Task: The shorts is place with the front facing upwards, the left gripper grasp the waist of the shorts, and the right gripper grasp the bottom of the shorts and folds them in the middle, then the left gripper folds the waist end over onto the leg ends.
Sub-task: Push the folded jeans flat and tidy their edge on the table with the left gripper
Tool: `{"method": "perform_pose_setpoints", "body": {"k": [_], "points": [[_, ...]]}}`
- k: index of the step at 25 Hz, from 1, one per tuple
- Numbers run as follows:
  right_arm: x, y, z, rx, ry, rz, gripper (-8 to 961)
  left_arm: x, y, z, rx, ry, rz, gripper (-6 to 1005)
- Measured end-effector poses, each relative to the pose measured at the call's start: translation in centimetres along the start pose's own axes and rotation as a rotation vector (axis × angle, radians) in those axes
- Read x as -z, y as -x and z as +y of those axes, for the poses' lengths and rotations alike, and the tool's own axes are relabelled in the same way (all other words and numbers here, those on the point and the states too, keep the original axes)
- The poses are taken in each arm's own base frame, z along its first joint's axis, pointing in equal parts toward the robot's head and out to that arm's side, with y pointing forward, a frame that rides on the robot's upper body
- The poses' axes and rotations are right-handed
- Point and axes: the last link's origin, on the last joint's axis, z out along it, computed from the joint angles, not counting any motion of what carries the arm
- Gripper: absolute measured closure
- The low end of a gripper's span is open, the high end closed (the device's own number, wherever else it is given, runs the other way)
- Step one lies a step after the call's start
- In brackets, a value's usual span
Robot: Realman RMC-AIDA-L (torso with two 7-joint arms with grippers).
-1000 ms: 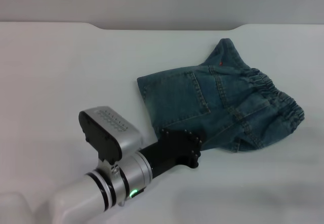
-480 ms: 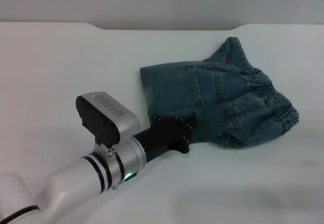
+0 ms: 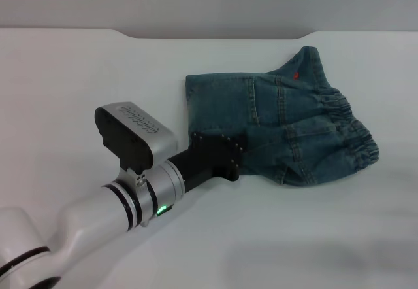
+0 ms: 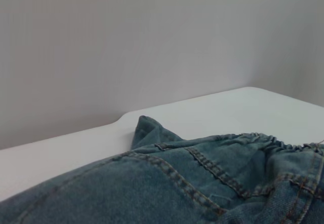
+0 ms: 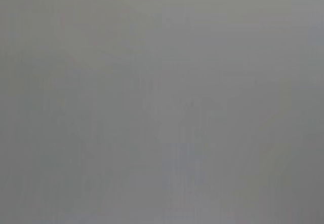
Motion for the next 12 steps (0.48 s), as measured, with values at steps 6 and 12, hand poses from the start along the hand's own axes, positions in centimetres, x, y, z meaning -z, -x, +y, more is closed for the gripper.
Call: {"method": "perform_pose_setpoints", "body": {"k": [6, 12], "points": [[0.2, -0.1, 0.0, 0.001, 0.0, 0.003, 953, -0.2, -0.3, -0.3, -0.016, -0.001, 0.0, 969], [1.3, 0.2, 0.4, 0.098, 0.023, -0.053, 953, 1.2, -0.8, -1.0, 0.003, -0.037, 0.108, 967]]}}
